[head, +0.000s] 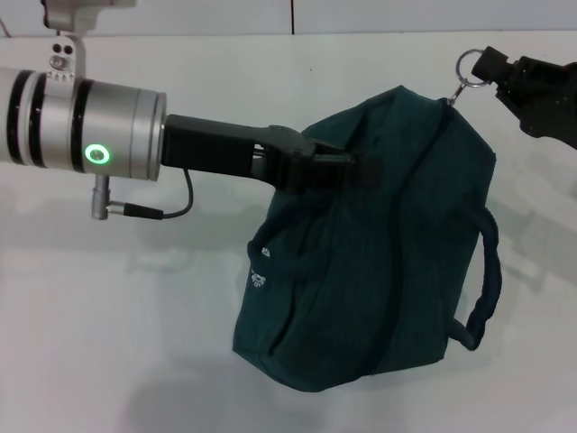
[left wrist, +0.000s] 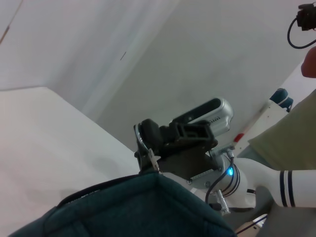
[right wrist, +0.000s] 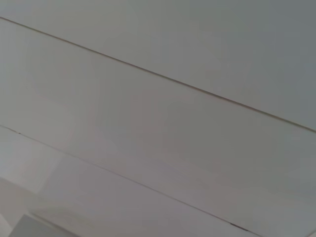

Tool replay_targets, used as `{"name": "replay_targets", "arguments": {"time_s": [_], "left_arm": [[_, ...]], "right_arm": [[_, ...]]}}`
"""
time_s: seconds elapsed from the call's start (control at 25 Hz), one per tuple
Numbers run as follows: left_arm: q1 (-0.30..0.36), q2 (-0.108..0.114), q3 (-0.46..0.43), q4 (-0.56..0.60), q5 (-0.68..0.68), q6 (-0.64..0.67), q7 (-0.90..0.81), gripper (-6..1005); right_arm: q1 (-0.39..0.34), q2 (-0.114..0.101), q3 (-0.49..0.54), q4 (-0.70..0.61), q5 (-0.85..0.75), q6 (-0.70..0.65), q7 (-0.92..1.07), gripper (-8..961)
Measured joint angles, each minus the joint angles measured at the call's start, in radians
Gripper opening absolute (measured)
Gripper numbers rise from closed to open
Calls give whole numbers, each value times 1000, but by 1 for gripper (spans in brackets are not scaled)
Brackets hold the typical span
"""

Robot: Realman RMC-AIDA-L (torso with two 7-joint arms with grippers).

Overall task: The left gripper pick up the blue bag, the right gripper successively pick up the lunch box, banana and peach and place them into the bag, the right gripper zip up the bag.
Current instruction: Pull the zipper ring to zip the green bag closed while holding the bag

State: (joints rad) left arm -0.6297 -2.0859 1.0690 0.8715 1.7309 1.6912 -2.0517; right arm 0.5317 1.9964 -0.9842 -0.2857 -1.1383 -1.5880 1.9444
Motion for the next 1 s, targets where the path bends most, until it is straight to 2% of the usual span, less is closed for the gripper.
{"name": "replay_targets", "arguments": {"time_s": [0.48,0.72,1.0], "left_arm": [[5,4,0,0,-58,49,34,116],[5,4,-5,-6,-59,59,39,12],[10,3,-40,-9,-57,46,34,-1]], "right_arm": [[-12,-4,0,9,-4,60,2,73],[-10,-5,0,15,-4,62,2,74],[-2,2,-7,13,-5,44,2,75]]}}
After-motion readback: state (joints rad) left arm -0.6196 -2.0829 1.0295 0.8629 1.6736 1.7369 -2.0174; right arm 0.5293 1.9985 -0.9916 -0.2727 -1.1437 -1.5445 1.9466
